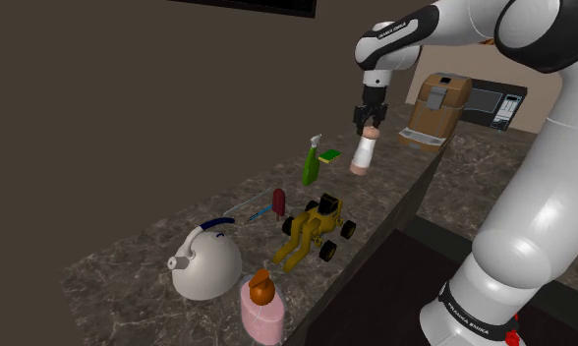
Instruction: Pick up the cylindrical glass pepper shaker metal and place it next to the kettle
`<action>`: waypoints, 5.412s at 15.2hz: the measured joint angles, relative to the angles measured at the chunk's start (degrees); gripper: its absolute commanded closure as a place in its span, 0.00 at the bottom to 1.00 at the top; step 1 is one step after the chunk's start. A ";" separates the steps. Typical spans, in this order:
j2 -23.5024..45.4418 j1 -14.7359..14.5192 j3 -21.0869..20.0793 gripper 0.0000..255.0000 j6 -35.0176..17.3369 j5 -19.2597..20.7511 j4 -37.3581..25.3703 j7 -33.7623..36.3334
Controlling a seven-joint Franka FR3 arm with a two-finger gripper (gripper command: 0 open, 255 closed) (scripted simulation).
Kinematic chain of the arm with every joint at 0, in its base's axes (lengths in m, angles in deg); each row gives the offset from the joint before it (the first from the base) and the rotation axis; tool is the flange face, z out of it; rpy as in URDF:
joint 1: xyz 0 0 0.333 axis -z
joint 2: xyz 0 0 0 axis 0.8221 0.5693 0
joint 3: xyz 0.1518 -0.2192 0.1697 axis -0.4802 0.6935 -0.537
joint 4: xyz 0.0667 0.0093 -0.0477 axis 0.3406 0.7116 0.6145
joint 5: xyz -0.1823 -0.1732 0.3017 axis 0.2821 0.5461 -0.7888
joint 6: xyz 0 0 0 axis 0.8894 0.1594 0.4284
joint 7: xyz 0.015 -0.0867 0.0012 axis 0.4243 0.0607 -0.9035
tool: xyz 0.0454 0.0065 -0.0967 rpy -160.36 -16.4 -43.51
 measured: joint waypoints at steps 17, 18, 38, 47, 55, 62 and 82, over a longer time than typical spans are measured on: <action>-2.17 -0.45 -0.31 1.00 11.99 0.65 -9.92 0.84; -2.78 -0.99 -0.79 1.00 12.20 0.77 -9.54 1.86; -13.24 -13.67 -16.04 1.00 11.27 -0.70 1.81 29.60; -10.50 -19.14 -23.05 1.00 10.46 -2.64 -0.47 41.59; -4.98 -24.14 -28.83 1.00 11.13 -3.14 -7.14 52.39; 4.22 -28.94 -32.88 1.00 12.80 -1.61 -18.25 61.44; 32.88 -44.41 -36.39 1.00 21.33 5.81 -55.54 77.46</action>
